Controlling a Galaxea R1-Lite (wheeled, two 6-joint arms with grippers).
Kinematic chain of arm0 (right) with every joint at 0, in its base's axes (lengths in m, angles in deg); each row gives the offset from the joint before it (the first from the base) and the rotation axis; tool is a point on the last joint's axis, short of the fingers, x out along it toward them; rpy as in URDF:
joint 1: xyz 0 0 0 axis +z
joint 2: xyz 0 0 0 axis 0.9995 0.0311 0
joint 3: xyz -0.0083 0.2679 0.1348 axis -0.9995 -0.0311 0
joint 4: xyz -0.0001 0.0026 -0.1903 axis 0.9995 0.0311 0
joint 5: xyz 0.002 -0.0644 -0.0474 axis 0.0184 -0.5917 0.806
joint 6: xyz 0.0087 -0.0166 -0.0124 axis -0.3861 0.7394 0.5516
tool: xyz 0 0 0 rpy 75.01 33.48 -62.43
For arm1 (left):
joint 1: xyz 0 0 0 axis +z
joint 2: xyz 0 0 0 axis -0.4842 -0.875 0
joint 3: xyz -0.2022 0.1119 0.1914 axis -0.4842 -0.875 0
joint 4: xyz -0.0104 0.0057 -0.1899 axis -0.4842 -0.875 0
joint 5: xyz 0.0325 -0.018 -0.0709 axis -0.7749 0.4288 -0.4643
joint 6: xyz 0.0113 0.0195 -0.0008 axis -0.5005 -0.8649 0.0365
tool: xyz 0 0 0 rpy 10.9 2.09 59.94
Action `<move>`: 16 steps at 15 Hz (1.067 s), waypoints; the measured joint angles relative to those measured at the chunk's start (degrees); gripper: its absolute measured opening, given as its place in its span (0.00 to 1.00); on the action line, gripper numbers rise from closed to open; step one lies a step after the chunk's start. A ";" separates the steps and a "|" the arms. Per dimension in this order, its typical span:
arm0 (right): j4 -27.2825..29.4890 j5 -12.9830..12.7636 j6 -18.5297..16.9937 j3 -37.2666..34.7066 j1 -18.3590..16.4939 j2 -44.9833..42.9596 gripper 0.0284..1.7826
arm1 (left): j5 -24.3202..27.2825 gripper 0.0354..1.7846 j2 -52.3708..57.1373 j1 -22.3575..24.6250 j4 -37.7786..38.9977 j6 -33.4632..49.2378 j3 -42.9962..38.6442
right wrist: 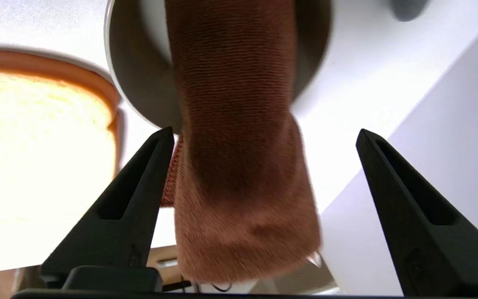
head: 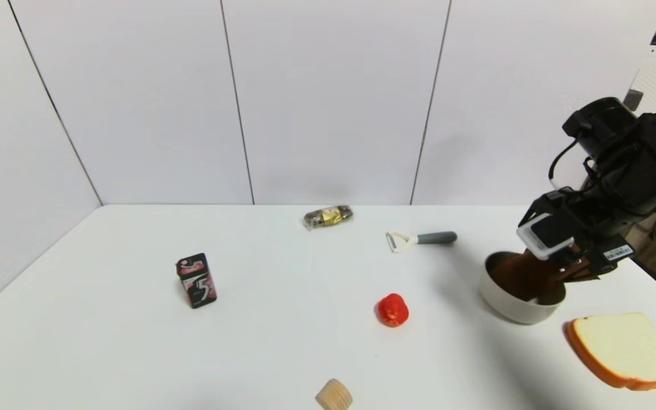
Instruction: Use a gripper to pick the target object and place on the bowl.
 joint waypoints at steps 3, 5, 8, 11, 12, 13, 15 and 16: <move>0.09 0.33 -0.45 1.16 1.23 -3.56 0.89 | 0.00 0.96 0.00 0.00 -0.02 0.02 0.00; 0.15 2.56 -2.01 1.38 1.87 -7.17 0.90 | 0.00 0.96 0.00 0.00 0.00 0.02 0.00; 0.17 7.08 -8.94 -0.09 2.23 -14.01 0.92 | -0.02 0.96 0.00 0.00 -0.02 0.00 0.00; -0.05 7.72 -26.03 -3.55 2.17 -21.89 0.93 | -0.02 0.96 0.00 0.00 -0.02 0.00 0.00; -0.44 7.70 -32.65 -5.01 1.97 -24.56 0.94 | 0.00 0.96 0.00 0.00 -0.02 0.02 0.00; -1.15 7.70 -39.45 -6.78 1.71 -27.43 0.94 | -0.02 0.96 0.00 0.00 -0.02 0.00 0.00; -3.90 7.70 -52.10 -11.69 1.37 -33.60 0.94 | 0.00 0.96 0.00 0.00 -0.02 0.00 0.00; -5.92 7.63 -57.64 -15.04 1.18 -37.05 0.95 | 0.00 0.96 0.00 0.00 -0.02 0.00 0.00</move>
